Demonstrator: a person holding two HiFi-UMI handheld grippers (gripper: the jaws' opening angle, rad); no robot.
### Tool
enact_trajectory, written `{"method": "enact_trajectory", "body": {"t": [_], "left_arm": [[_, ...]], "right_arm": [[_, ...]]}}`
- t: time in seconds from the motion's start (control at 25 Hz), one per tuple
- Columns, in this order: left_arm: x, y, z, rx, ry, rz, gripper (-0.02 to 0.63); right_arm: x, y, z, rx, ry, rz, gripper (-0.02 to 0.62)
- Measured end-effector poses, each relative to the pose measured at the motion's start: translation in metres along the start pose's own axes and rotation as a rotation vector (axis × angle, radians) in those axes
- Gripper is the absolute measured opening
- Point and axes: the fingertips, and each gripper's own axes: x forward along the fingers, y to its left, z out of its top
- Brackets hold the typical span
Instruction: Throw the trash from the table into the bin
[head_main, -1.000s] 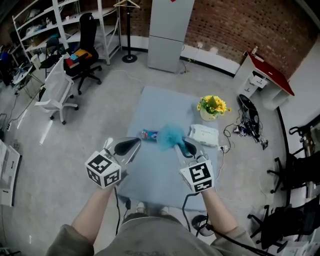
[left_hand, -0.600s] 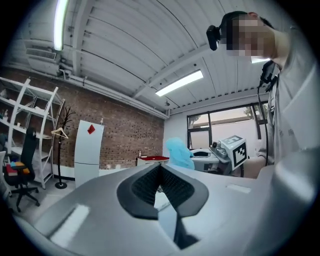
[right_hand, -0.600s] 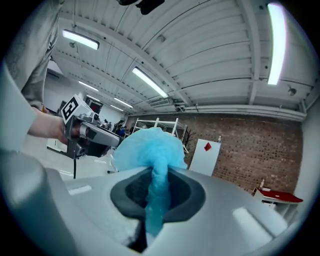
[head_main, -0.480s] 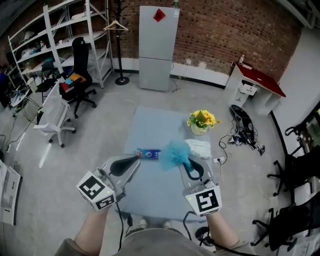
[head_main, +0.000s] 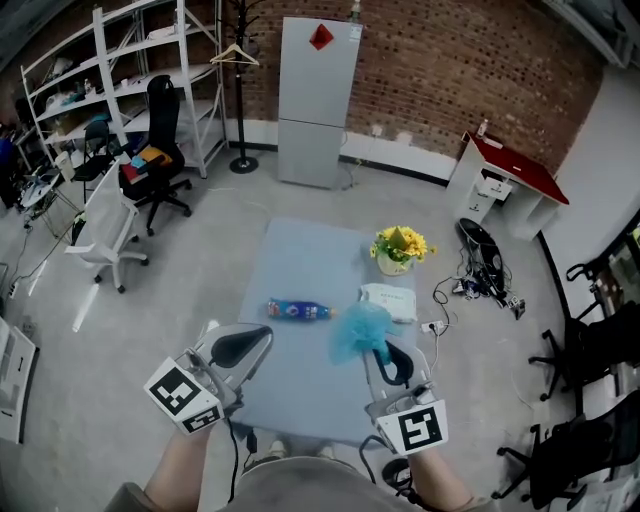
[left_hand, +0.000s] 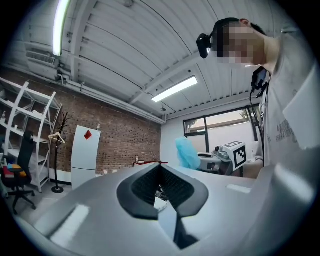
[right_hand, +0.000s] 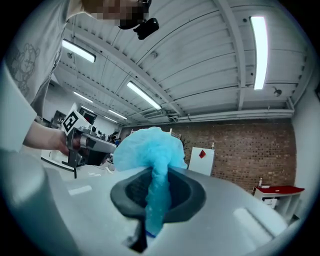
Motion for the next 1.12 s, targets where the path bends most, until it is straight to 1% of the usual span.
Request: {"method": "enact_trajectory", "body": {"t": [0.2,0.32,0.56,0.64,0.76,0.84,0.96,1.12], "left_arm": [[-0.006,-0.005,-0.008,-0.034,-0.008,0.010,-0.002],[-0.013,-0.001,-0.010,-0.038,-0.010,0.021,-0.002],[-0.028,0.008,-0.010,-0.038,-0.007,0.044,-0.002],[-0.032,0.010,-0.011,-0.040,-0.005,0.041,-0.002],[-0.037,0.014,-0.014,-0.047,0.000,0.031,-0.002],[-0.035,0.016,-0.016,-0.052,0.001,0.011,-0.002],[-0.027,0.015,-0.019,-0.064,0.009,-0.051,-0.002],[-0.017,0.010,-0.015,-0.070,0.009,-0.135,-0.002]], "right_arm": [[-0.004,0.007,-0.010,-0.006,0.016,0.033,0.026],[-0.002,0.014,-0.014,-0.007,0.026,0.045,0.026],[0.004,0.031,-0.007,0.040,0.002,0.051,0.026],[0.005,0.034,-0.008,0.023,0.000,0.049,0.026],[0.006,0.037,-0.014,-0.007,0.023,0.031,0.026],[0.006,0.037,-0.016,-0.003,0.042,0.011,0.026],[0.000,0.036,-0.015,-0.006,0.075,-0.032,0.026],[-0.016,0.029,-0.007,-0.030,0.096,-0.125,0.026]]}}
